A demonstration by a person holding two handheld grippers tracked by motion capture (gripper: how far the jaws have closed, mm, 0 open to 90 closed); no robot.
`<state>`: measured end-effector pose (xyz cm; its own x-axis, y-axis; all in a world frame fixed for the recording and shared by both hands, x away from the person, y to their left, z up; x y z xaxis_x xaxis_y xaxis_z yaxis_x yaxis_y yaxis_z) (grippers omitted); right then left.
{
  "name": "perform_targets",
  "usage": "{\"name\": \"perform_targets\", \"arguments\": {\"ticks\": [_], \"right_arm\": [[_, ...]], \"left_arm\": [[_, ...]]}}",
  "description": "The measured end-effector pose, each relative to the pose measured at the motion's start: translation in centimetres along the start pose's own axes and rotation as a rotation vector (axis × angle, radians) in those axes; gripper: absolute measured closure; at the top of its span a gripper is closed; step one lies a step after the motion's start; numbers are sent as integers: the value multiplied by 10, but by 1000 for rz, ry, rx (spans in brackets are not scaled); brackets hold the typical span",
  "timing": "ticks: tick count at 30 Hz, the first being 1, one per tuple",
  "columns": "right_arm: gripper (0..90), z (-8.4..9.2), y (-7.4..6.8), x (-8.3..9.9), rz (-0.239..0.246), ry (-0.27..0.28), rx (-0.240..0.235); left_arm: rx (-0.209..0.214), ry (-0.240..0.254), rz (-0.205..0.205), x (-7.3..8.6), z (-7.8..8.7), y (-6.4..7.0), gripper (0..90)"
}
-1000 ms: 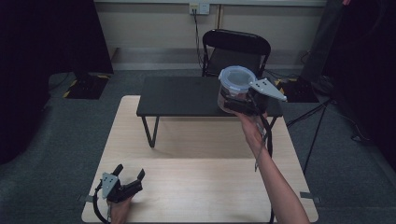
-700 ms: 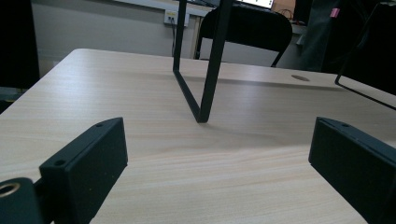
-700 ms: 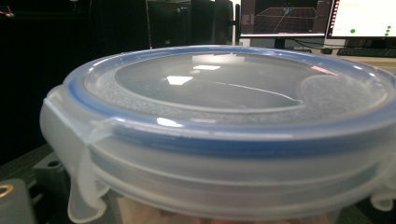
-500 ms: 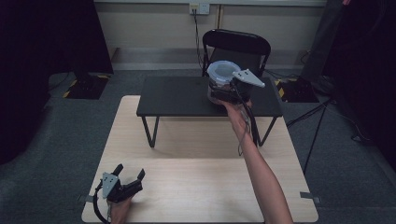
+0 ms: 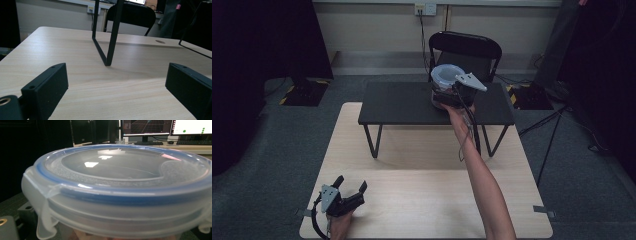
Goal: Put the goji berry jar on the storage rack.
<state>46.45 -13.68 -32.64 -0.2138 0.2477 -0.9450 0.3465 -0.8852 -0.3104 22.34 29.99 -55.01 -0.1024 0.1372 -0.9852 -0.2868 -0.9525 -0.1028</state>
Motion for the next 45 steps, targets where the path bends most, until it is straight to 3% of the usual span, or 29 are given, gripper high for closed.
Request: {"name": "perform_targets", "arguments": {"ticks": [10,11,12,25,38,45], "right_arm": [[14,-4,-4,2,33,-14,7],[13,-7,-14,5,14,2,54],[11,-4,-7,3,60,-11,17],[0,2,-1,4,72,3,-13],[0,32,13,7,78,-1,-92],[0,68,26,14,87,8,-139]], "left_arm": [[0,-1,0,0,0,0,35],[0,-1,-1,0,0,0,35],[0,-1,-1,0,0,0,35],[2,-1,-1,0,0,0,35],[-2,-1,-4,0,0,1,35],[-4,-1,-7,0,1,1,35]]}}
Point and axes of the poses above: each handheld gripper's, and its own axes: z roughly backward along the jaws, x roughly out of its underside, y roughly to its right, the point moved 5 cm from there along -z, roughly forward along the jaws, and after that the axes turned 15 degrees about -z, right-handed, at the moved point
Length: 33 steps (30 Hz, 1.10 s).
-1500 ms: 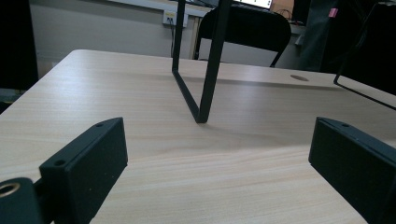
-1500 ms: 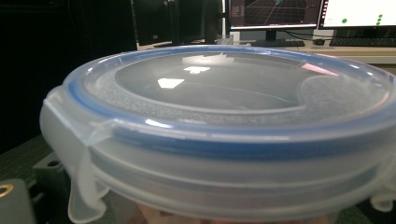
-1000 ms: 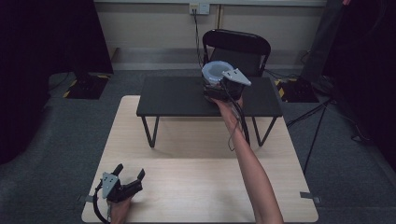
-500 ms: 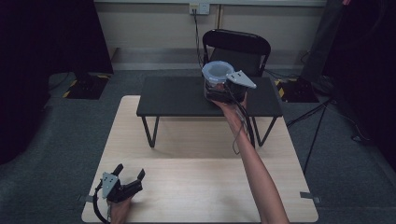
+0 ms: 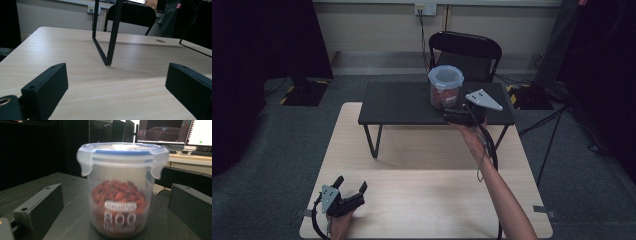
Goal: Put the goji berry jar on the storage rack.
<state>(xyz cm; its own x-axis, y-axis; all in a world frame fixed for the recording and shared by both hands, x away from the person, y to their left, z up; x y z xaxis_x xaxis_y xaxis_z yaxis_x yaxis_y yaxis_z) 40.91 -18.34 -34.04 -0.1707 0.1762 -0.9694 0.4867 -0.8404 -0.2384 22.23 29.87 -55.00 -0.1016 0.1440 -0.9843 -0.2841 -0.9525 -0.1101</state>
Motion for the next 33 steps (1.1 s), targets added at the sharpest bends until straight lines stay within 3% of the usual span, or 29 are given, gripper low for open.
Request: {"name": "perform_targets", "arguments": {"ticks": [4,8,9,10,14,17,18,20,21,24,25,28,33], "right_arm": [[0,28,6,3,2,-5,-31],[0,68,16,17,-5,-13,-47],[0,68,16,17,-5,-13,-47],[0,85,21,28,3,-9,-34],[0,106,30,41,-9,-17,-17],[0,135,42,66,18,-55,30],[0,135,42,66,18,-55,30],[0,152,52,85,3,-72,57],[0,152,52,85,3,-72,57],[0,173,63,110,-28,-110,108],[0,173,63,110,-28,-110,108],[0,190,77,132,-56,-118,135],[0,202,87,150,-82,-129,169]], "left_arm": [[0,-1,-3,0,0,0,35],[0,0,-5,0,0,1,35],[2,0,-7,0,0,1,35],[2,-2,-10,0,0,1,35],[2,-4,-12,0,0,1,35],[3,-4,-13,0,1,1,34],[3,-5,-13,0,1,1,34],[3,-5,-13,-1,1,1,35],[3,-6,-17,-1,1,1,35],[3,-6,-18,-1,1,1,34],[2,-5,-17,-1,0,2,34],[1,-7,-21,-1,0,2,34],[2,-10,-24,-1,1,3,34]]}}
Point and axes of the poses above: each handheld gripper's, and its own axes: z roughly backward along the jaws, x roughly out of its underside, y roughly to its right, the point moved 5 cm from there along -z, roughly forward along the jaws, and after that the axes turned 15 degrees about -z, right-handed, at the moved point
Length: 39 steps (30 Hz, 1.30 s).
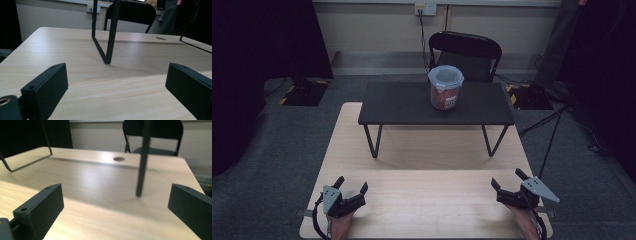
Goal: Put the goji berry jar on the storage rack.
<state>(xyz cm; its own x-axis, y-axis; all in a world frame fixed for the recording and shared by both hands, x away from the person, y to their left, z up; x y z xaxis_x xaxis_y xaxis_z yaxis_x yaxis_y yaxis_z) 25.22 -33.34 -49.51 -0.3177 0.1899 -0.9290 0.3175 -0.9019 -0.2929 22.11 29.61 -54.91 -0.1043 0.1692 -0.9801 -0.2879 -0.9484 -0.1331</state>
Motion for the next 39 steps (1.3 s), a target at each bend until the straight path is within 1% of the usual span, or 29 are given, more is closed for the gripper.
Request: {"name": "perform_targets", "arguments": {"ticks": [1,2,4,8,9,17,18,19,27,39], "right_arm": [[0,2,3,6,1,-4,15],[0,2,3,6,1,-4,15],[0,4,8,14,2,-10,28],[0,4,11,19,-4,-23,39],[0,3,13,22,-15,-27,44],[0,0,19,33,-44,-25,45],[0,0,19,33,-42,-32,45],[0,0,19,33,-31,-26,37],[0,1,19,36,-14,-8,29],[0,1,19,37,-14,-7,31]], "left_arm": [[0,-1,-1,0,0,0,34],[1,-1,-1,0,0,0,34],[1,-1,-1,0,0,0,34],[1,-4,-5,0,0,0,34],[0,-3,-4,0,0,1,34],[2,-4,-5,-1,-1,1,34],[2,-5,-5,-1,-1,1,34],[3,-6,-4,-1,-1,0,34],[6,-5,-2,-1,-1,0,34],[7,-5,-3,-1,-1,0,34]]}}
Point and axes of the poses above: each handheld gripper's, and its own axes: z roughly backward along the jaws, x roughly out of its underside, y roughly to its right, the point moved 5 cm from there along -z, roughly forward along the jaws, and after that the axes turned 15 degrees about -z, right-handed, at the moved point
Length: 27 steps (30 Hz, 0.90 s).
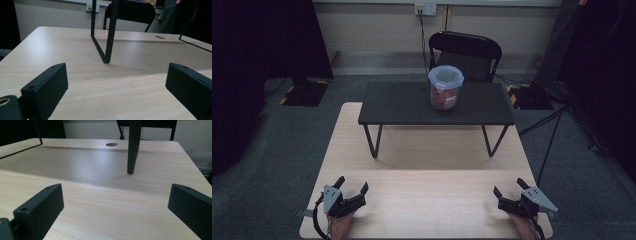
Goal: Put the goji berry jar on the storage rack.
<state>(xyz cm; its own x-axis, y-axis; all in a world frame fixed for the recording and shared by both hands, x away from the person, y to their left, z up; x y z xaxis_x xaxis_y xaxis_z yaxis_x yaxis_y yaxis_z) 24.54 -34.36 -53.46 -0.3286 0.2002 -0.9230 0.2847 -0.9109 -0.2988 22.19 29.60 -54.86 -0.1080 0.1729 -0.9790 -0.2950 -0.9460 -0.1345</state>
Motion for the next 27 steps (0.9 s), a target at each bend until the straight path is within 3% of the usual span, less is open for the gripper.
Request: {"name": "perform_targets", "arguments": {"ticks": [27], "right_arm": [[0,1,1,0,-19,2,-1]], "left_arm": [[-1,1,-1,0,0,0,34]]}}
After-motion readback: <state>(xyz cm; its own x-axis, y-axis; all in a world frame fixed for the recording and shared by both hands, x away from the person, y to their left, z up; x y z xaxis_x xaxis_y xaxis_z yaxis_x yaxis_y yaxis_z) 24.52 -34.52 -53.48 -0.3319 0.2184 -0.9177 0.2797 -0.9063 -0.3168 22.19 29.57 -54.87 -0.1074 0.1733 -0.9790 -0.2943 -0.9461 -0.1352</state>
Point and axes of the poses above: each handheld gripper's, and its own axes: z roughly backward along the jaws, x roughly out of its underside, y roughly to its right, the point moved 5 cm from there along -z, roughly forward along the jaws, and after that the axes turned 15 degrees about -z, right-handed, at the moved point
